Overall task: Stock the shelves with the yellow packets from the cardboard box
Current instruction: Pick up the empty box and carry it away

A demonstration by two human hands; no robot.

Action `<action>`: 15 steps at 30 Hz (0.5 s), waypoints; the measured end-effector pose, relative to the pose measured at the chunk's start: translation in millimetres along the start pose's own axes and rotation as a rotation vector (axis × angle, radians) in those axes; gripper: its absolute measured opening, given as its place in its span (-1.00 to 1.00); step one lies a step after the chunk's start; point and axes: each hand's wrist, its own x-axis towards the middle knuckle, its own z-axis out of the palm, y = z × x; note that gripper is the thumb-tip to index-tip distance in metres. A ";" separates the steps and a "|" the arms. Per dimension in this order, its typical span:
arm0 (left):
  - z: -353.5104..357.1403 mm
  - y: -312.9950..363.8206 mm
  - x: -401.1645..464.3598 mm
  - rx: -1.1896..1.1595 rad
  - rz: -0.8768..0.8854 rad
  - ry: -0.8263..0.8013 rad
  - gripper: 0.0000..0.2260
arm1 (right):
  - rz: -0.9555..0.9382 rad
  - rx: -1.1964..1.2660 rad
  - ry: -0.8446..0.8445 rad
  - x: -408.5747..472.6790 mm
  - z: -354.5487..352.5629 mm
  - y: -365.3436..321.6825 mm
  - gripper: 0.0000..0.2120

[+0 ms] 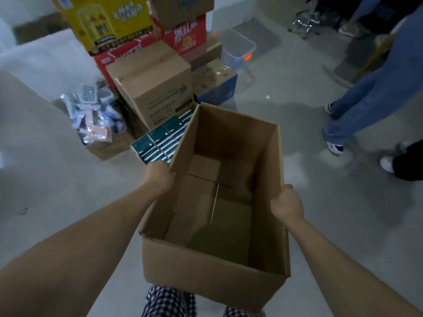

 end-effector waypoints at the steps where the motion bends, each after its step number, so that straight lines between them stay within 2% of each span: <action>1: -0.6 -2.4 15.0 0.019 0.026 -0.012 -0.80 | 0.029 0.005 0.002 0.6 6.0 -5.8 -0.72; 8: -2.0 -8.4 86.7 0.143 0.213 -0.132 -0.76 | 0.227 0.058 0.045 2.4 46.3 -36.2 -0.72; 15: 26.7 10.3 122.9 0.202 0.315 -0.193 -0.78 | 0.386 0.124 0.047 10.3 78.2 -26.1 -0.71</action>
